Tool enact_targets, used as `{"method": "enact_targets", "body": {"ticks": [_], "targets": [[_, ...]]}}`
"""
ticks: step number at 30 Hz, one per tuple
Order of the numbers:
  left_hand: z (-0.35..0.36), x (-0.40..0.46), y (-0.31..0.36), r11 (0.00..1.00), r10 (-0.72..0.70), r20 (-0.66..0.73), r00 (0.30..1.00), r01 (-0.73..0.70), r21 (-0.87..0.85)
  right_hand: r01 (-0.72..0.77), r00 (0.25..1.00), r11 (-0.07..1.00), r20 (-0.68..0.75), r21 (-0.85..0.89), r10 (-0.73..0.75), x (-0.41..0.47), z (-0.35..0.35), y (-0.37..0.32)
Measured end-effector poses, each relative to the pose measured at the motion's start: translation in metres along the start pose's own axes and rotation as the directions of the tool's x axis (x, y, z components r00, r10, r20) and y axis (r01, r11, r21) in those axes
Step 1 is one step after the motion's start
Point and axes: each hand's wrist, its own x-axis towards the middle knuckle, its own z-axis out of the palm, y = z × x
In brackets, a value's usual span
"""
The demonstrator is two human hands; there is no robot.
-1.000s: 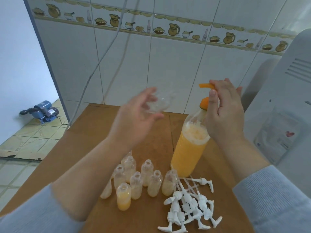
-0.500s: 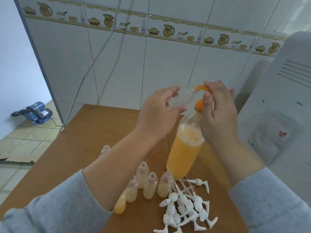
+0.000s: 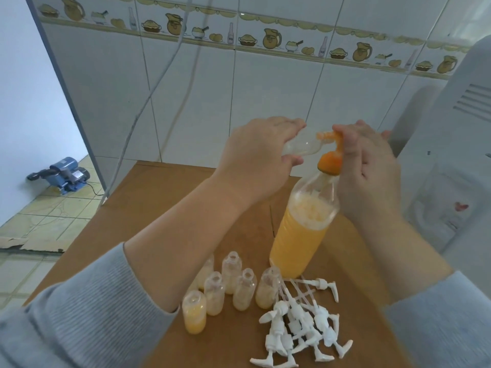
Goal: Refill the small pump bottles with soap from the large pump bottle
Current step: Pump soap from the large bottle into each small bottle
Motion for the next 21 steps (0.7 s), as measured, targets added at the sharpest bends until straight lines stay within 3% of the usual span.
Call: {"method": "enact_targets", "body": {"ticks": [5,12,15,21], "targets": [[0.016,-0.006,0.008,0.998,0.055,-0.116,0.992,-0.051,0.038,-0.043,0.992,0.999,-0.119,0.014,0.045,-0.008,0.008,0.007],[0.011,-0.001,-0.007,0.997,0.037,-0.055,0.998,-0.033,0.074,-0.071,0.997,0.996,-0.018,0.062,0.072,0.005,0.021,-0.003],[0.004,0.001,-0.003,0.995,0.058,-0.087,0.994,-0.051,0.086,-0.043,0.997,0.995,-0.062,0.094,0.049,0.007,0.016,-0.008],[0.017,-0.008,0.006,0.992,0.078,-0.124,0.989,-0.065,0.112,-0.005,0.986,0.999,-0.164,-0.042,-0.002,-0.011,0.026,0.004]]}}
